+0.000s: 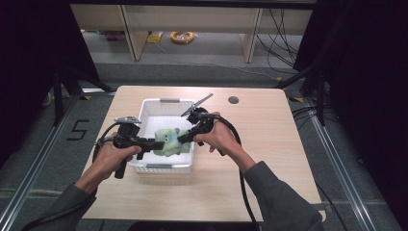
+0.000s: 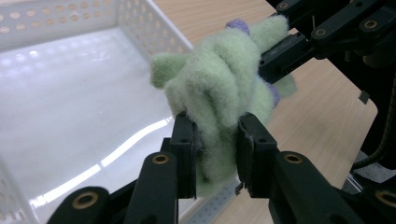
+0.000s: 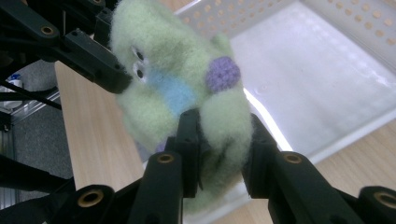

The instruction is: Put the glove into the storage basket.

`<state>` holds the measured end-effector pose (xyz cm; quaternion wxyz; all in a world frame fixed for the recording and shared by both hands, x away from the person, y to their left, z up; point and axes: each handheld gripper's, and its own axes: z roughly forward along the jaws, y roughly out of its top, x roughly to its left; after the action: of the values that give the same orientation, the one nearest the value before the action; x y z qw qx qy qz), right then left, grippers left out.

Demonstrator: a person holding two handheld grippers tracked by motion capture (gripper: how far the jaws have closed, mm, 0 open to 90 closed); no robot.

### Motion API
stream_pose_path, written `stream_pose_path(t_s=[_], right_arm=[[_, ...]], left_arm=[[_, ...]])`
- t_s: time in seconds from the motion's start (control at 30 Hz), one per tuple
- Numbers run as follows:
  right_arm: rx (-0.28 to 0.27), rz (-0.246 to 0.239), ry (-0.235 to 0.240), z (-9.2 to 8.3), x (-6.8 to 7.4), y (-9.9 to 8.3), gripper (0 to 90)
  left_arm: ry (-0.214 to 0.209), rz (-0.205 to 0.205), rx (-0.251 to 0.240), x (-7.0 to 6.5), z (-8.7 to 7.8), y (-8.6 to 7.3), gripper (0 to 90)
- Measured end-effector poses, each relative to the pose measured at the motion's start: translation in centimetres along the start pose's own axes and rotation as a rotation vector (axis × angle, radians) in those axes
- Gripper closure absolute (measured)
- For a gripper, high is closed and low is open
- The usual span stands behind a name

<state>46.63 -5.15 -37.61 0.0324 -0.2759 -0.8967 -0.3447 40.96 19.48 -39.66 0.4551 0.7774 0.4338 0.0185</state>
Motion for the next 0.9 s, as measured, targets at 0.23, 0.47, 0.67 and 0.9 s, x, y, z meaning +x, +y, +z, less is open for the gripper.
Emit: stream_pose_path(t_s=[0.23, 0.47, 0.67, 0.9], right_arm=[[0.021, 0.015, 0.003, 2.2, -1.0, 0.8, 72.5], [0.043, 0.037, 0.007, 3.8, -1.8, 1.0, 72.4], [0.059, 0.053, 0.001, 4.9, -2.3, 0.8, 72.2], [0.08, 0.058, -0.016, 5.8, -2.7, 1.0, 72.1]], left_arm=[[0.025, -0.022, 0.025, 1.7, 0.6, -0.3, 70.2], [0.036, -0.034, 0.054, 2.9, 1.3, -0.6, 70.1], [0.05, -0.036, 0.062, 3.4, 2.1, -0.9, 70.0], [0.062, -0.05, 0.081, 4.3, 2.8, -1.1, 69.9]])
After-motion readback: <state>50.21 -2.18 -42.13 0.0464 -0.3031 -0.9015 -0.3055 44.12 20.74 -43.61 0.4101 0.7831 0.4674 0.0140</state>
